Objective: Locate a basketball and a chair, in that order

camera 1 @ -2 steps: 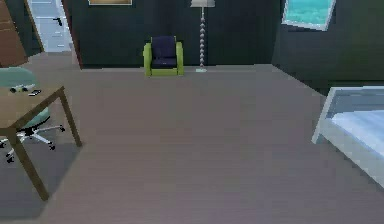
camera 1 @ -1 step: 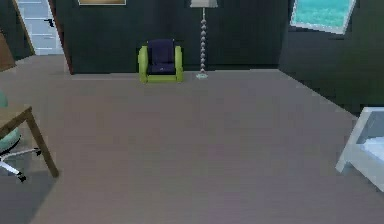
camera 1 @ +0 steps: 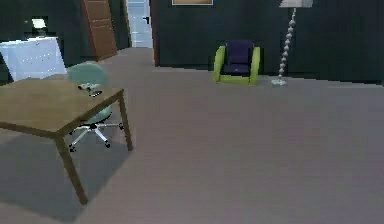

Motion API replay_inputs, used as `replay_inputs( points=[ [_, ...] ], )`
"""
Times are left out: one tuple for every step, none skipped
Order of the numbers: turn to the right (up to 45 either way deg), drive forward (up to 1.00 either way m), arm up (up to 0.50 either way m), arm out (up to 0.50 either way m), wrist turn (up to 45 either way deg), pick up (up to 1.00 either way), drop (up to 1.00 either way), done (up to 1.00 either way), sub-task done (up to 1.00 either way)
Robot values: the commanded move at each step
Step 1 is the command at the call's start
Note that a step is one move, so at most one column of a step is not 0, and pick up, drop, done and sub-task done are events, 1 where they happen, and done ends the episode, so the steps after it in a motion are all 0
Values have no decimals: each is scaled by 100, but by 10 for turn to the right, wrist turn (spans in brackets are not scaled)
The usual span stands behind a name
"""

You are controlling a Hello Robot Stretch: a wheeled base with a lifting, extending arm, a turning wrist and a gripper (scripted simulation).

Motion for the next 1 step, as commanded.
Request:
replay_inputs(
  points=[
    [0,100,0,0,0,0,0,0,0]
  ],
)
